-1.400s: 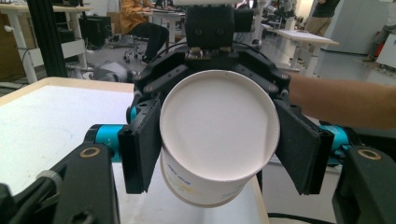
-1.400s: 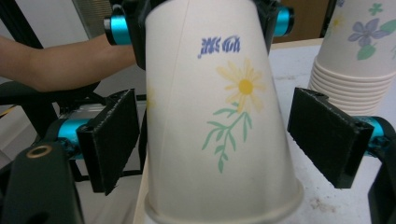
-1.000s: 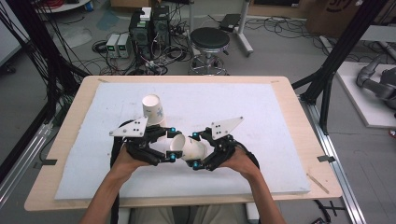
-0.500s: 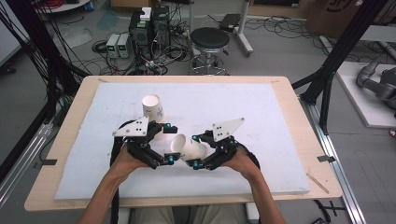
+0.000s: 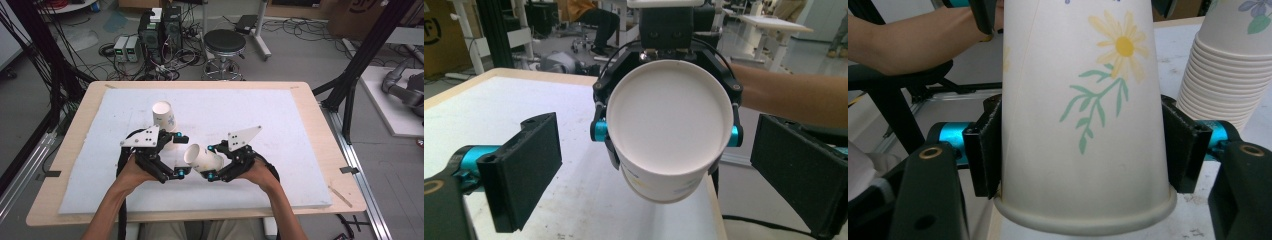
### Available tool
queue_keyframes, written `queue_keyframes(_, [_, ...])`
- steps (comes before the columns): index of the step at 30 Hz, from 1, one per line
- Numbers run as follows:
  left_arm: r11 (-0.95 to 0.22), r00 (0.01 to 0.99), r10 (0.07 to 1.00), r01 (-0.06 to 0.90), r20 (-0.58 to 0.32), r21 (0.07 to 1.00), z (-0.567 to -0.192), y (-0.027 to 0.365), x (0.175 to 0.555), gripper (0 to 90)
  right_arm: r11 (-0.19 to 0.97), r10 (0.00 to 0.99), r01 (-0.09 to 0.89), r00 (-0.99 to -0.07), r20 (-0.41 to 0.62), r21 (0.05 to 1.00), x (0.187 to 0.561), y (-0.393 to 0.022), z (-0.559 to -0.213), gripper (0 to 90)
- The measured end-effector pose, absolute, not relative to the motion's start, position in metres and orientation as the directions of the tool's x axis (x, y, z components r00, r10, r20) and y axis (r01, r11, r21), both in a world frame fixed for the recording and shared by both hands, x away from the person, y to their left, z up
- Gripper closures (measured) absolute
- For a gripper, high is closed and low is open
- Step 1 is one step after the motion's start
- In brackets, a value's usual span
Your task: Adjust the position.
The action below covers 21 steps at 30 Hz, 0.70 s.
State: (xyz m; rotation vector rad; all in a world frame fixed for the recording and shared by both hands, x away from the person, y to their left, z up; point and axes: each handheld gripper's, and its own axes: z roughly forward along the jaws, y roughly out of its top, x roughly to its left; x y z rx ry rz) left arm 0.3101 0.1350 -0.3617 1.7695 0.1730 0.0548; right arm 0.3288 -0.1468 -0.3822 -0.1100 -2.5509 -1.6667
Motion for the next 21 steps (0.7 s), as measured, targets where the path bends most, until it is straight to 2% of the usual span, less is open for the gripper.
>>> queue_keyframes(2, [-0.289, 0.989, 0.149, 0.067, -0.025, 0.955, -0.354, 0.134, 0.307, 6.1, 0.434, 0.02, 0.11, -0.993, 0.112, 0.894, 0.327, -0.147, -0.379, 31.8])
queue_keyframes(5, [-0.35, 0.992, 0.127, 0.069, -0.026, 0.934, -0.349, 0.134, 0.305, 6.1, 0.466, 0.028, 0.102, -0.995, 0.1, 0.879, 0.327, -0.147, -0.375, 31.8])
queue_keyframes(6, [-0.445, 0.99, 0.142, 0.064, 0.0, 0.893, -0.345, 0.133, 0.305, 6.1, 0.51, 0.042, 0.099, -0.995, 0.09, 0.855, 0.327, -0.147, -0.371, 31.8])
queue_keyframes(7, [-0.495, 0.988, 0.154, 0.065, 0.014, 0.866, -0.343, 0.132, 0.306, 6.1, 0.536, 0.049, 0.092, -0.996, 0.078, 0.839, 0.326, -0.145, -0.368, 31.8])
queue_keyframes(8, [-0.495, 0.988, 0.154, 0.065, 0.014, 0.866, -0.343, 0.132, 0.306, 6.1, 0.536, 0.049, 0.092, -0.996, 0.078, 0.839, 0.326, -0.145, -0.368, 31.8])
queue_keyframes(9, [-0.572, 0.985, 0.169, 0.077, 0.025, 0.817, -0.341, 0.13, 0.308, 6.2, 0.578, 0.059, 0.086, -0.996, 0.064, 0.811, 0.325, -0.142, -0.363, 31.8])
queue_keyframes(15, [-0.693, 0.988, 0.156, 0.098, 0.015, 0.714, -0.339, 0.126, 0.314, 6.1, 0.736, 0.087, 0.084, -0.996, 0.029, 0.672, 0.324, -0.128, -0.355, 31.8])
queue_keyframes(16, [-0.71, 0.988, 0.155, 0.105, 0.009, 0.696, -0.339, 0.126, 0.315, 6.1, 0.736, 0.087, 0.084, -0.996, 0.029, 0.672, 0.324, -0.128, -0.355, 31.8])
queue_keyframes(17, [-0.739, 0.988, 0.154, 0.109, 0.009, 0.665, -0.339, 0.125, 0.317, 6.1, 0.778, 0.087, 0.081, -0.996, 0.021, 0.623, 0.325, -0.123, -0.354, 31.8])
queue_keyframes(21, [-0.759, 0.989, 0.15, 0.116, -0.002, 0.64, -0.34, 0.121, 0.319, 6.1, 0.826, 0.086, 0.075, -0.996, 0.006, 0.558, 0.325, -0.117, -0.351, 31.8])
